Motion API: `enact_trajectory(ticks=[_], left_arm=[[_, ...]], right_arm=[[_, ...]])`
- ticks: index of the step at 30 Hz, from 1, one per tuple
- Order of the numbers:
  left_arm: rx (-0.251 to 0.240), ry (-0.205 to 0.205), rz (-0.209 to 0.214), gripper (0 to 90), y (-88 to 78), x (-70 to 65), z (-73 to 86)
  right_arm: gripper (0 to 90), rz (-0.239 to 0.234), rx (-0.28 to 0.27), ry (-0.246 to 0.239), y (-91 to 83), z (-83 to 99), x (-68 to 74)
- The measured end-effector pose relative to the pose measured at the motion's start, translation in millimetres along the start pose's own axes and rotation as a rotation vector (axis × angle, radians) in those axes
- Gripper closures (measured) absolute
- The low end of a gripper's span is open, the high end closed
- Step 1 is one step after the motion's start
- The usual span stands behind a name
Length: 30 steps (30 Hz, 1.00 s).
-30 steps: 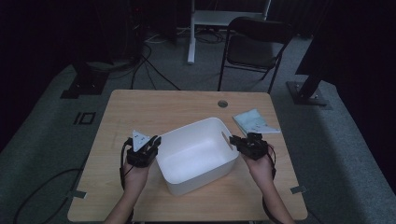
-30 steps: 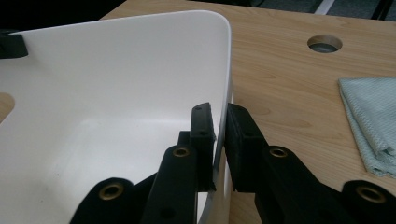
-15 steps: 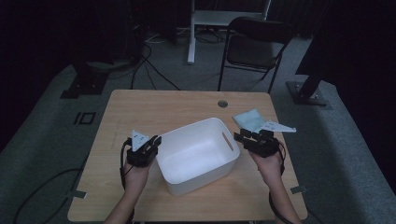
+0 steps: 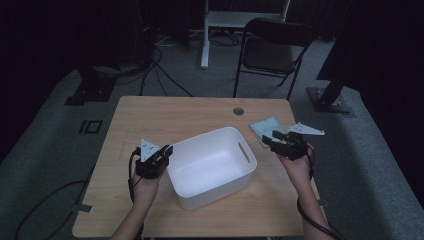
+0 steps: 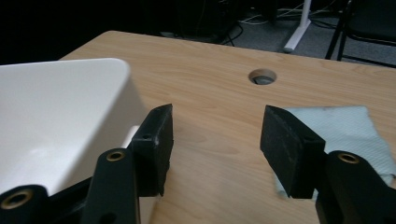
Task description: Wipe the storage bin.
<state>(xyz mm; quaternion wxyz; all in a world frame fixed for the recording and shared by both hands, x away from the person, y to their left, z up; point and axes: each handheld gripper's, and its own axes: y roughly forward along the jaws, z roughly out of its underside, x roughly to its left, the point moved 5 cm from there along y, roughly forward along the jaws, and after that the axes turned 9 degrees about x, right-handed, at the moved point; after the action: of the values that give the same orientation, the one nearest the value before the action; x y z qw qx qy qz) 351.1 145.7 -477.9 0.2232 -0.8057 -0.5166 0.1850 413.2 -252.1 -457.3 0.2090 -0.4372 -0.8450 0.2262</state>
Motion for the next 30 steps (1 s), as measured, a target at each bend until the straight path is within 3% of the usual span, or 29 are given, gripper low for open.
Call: enact_trajectory(ticks=[2, 4, 5, 13, 19, 24, 30], left_arm=[[0.000, 0.001, 0.000, 80.7, 0.0, 0.0, 0.0], [-0.001, 0.000, 0.001, 80.7, 0.1, 0.0, 0.0], [-0.001, 0.001, 0.002, 80.7, 0.0, 0.2, 0.0], [-0.007, 0.001, 0.010, 80.6, 0.1, 0.6, 0.3], [-0.011, -0.004, 0.013, 80.6, 0.4, 0.9, 0.3], [-0.011, -0.004, 0.013, 80.6, 0.4, 0.9, 0.3], [-0.009, -0.006, 0.013, 80.6, 0.3, 1.1, 0.5]], right_arm=[[42.7, 0.019, -0.003, 0.014, 6.8, 1.2, -15.2], [42.5, 0.018, -0.002, 0.023, 8.8, 1.5, -18.7], [42.5, 0.023, 0.000, 0.035, 15.3, 2.7, -29.1], [42.0, 0.052, 0.015, 0.072, 43.0, 2.7, -62.0], [41.3, 0.080, 0.060, 0.078, 67.0, 5.3, -74.6], [42.2, 0.132, 0.110, 0.079, 95.0, 10.7, -87.6], [39.9, 0.178, 0.139, 0.100, 113.2, 11.8, -103.1]])
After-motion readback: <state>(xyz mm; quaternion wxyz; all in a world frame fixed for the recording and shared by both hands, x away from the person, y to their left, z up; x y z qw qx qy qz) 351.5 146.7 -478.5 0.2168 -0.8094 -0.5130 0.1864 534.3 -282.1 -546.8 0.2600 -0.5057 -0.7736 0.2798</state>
